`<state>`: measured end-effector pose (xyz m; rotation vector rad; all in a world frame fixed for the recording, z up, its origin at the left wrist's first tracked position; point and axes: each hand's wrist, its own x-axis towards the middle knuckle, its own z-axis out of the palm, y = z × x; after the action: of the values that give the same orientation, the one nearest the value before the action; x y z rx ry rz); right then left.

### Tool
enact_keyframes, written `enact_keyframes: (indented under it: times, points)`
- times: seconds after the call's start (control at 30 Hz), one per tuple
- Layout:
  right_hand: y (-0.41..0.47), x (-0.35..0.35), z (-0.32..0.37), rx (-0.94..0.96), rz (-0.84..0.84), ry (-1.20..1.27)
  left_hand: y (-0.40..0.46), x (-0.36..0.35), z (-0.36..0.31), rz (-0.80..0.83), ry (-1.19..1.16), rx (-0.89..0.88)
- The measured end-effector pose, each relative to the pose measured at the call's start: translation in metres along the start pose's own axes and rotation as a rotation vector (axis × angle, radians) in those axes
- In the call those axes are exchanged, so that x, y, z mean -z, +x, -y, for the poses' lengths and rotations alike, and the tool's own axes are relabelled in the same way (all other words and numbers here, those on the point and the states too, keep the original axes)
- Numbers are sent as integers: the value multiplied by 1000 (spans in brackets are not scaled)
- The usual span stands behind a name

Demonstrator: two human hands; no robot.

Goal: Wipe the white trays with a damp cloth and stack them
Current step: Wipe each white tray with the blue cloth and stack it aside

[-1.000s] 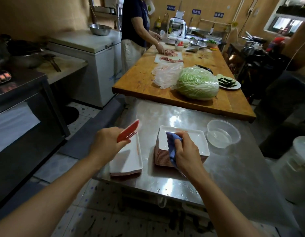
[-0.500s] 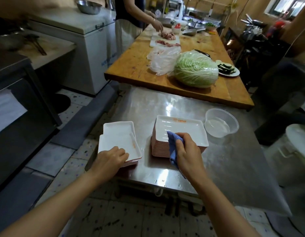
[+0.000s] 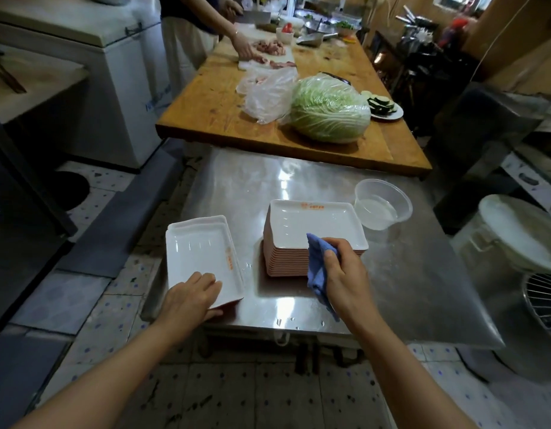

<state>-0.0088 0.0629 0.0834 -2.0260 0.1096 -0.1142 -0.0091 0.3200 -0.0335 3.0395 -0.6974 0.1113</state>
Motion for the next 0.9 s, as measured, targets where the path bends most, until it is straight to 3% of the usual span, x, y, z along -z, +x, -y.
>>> enact_keyframes:
  times: [0.3,0.43,0.67,0.9]
  points:
    - [11,10,-9,-61,-32,12,21,-14,7,170,0,142]
    - [26,16,-16,-57,-60,-13,41,-4,-6,221,-43,298]
    - [65,37,-28,-47,-83,18,121,37,-54,-72,-737,725]
    - [108,70,-50,-45,-79,30,167,41,-70,-59,-678,835]
